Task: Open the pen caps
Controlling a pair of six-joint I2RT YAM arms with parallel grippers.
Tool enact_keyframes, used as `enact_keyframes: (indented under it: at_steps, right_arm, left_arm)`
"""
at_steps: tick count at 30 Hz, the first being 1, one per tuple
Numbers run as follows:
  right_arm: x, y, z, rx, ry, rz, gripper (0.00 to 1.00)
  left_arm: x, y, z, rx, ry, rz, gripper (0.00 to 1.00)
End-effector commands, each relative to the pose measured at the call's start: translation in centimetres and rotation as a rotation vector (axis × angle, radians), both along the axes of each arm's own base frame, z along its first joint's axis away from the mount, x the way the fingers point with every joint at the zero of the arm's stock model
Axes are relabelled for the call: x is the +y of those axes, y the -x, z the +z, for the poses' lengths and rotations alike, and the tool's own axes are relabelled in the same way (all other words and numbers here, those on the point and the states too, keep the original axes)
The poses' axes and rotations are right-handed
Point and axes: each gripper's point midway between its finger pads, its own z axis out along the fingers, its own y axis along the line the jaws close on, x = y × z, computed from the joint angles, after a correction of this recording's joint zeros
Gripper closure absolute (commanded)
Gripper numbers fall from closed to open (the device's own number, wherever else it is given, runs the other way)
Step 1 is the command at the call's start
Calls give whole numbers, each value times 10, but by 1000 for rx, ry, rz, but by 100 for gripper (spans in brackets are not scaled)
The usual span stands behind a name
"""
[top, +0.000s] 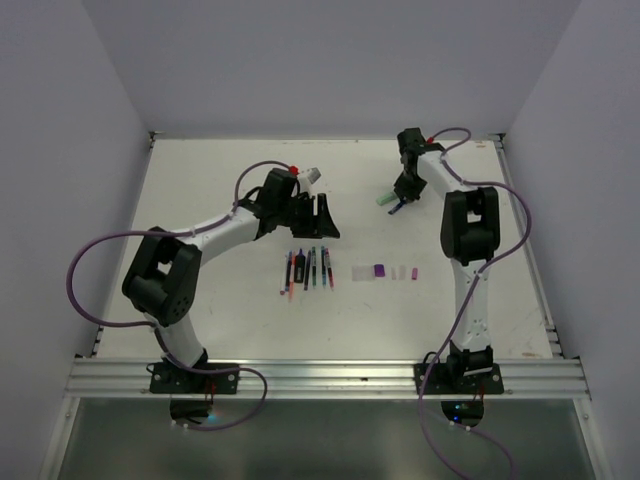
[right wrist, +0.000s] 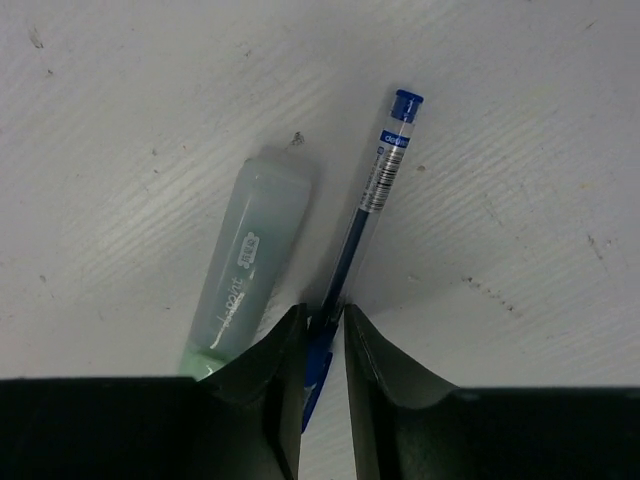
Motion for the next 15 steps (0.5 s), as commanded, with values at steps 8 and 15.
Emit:
enact_keyframes:
  at_steps: [8, 15]
  right_arm:
    - [-5, 50, -17, 73, -11, -41, 100]
    - [11, 65, 40, -32, -81, 21, 100]
  left_arm:
    - [-8, -4, 35, -39, 79, -26, 37]
    - [-24, 6, 49, -17, 177, -120, 39]
